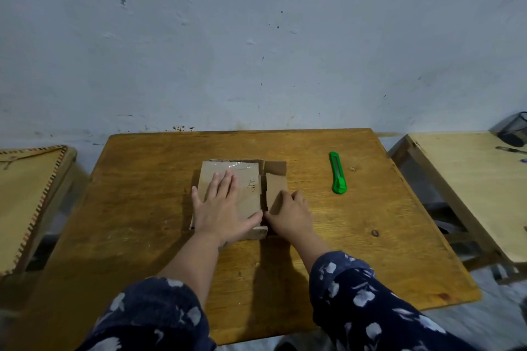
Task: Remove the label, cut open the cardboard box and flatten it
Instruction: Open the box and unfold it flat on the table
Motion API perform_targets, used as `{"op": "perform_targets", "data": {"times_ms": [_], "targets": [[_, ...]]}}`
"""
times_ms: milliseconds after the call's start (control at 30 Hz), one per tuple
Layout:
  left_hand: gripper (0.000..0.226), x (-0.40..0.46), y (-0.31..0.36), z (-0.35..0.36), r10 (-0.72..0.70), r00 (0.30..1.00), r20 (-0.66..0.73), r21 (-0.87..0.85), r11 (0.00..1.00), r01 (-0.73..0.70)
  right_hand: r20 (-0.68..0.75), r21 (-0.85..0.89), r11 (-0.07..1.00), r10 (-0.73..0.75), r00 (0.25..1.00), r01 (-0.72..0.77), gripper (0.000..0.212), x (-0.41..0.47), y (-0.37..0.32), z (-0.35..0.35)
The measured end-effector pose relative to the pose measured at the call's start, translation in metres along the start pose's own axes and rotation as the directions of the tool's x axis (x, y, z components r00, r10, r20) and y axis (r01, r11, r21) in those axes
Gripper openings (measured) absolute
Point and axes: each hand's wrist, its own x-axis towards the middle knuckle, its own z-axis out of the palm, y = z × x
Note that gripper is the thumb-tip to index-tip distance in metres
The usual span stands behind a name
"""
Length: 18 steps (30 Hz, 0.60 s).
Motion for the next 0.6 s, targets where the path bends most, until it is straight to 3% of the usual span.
{"op": "perform_targets", "data": {"times_ms": [100, 233, 367, 433, 533, 600], "targets": [[0.103, 0.002, -0.001, 0.003, -0.005, 1.000, -0.012, -0.010, 1.000, 0.005, -0.069, 0.185, 0.983, 0.019, 0.997, -0.006, 0.073, 0.003, 0.010, -0.016], [0.106, 0.001, -0.001, 0.004, 0.003, 1.000, -0.018, -0.003, 1.000, -0.003, -0.169, -0.050, 0.999, 0.003, 0.986, -0.011, 0.062, 0.013, 0.036, -0.042], [0.111, 0.001, -0.001, 0.003, -0.002, 1.000, -0.021, -0.012, 1.000, 0.001, -0.043, -0.198, 0.978, 0.051, 0.998, -0.059, 0.048, 0.022, 0.054, -0.033], [0.111, 0.002, 0.000, 0.003, -0.009, 1.000, -0.026, -0.012, 1.000, 0.009, -0.067, -0.204, 0.978, 0.037, 0.997, -0.050, 0.044, 0.026, 0.053, -0.026], [0.109, 0.002, -0.001, 0.004, -0.004, 1.000, -0.030, -0.010, 1.000, 0.004, -0.195, -0.213, 0.973, -0.126, 0.973, 0.083, 0.047, 0.036, 0.032, -0.029], [0.109, 0.002, -0.002, 0.004, -0.001, 0.999, -0.041, -0.007, 1.000, 0.000, -0.246, -0.324, 0.924, -0.291, 0.925, 0.204, 0.055, 0.047, 0.012, -0.034]]}}
